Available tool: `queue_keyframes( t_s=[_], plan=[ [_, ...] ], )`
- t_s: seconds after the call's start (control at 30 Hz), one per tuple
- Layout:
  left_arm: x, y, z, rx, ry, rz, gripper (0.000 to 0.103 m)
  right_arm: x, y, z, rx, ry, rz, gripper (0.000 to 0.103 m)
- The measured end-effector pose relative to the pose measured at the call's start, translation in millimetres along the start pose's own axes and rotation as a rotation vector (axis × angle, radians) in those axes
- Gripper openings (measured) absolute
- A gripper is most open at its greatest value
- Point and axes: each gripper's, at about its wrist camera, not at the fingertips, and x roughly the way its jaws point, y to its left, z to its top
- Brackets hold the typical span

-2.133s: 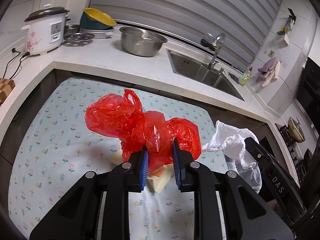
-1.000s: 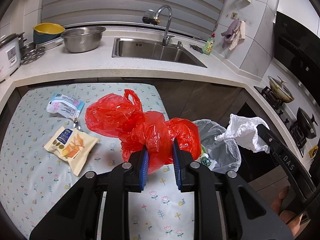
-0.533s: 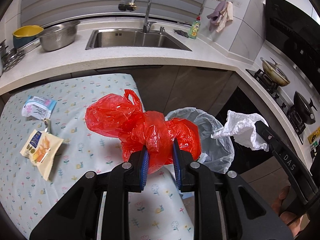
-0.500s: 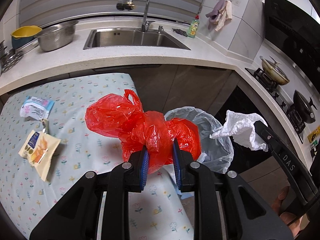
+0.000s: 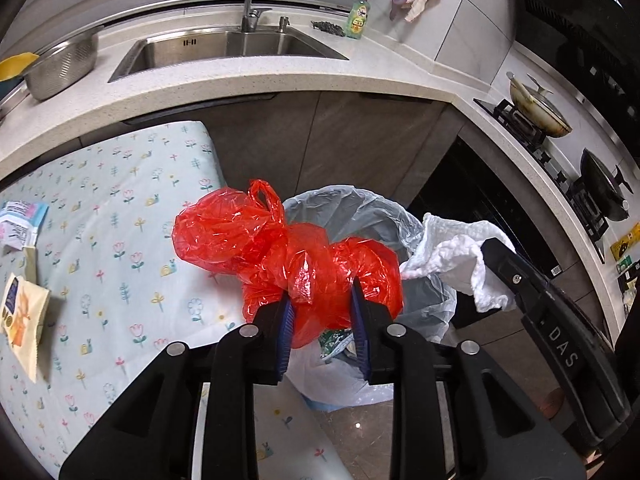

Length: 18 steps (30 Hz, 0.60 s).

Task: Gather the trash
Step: 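Open both tools to drop the red bag and tissue into the bin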

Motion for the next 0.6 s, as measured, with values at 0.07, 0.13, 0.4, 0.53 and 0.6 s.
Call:
queue_keyframes(
  t_s=[0.07,0.13,0.4,0.53,0.6],
  plan=[
    [4,-1,1,-0.004,-0.001,-0.004,0.038,2,0,1,0.004,-0.005,-0.002,0.013],
    [6,-1,1,-0.008,-0.007,-0.006,0.046,3,0,3,0.009,-0.014,-0.002,0.022],
    [-1,7,5,-0.041,-0.048,0.011,0.066,1,5,6,0.004,-0.024,0.007,0.026],
    [-9,13,7,-0.052,-0.063,0.008,0.066,-1,9,7,-0.006,-0.028,0.009,0.029],
    [-15,16,8,-0.059,-0.075,0.008,0.066,-2,13,7,-0.010,-0.031,0.009,0.029]
  ],
)
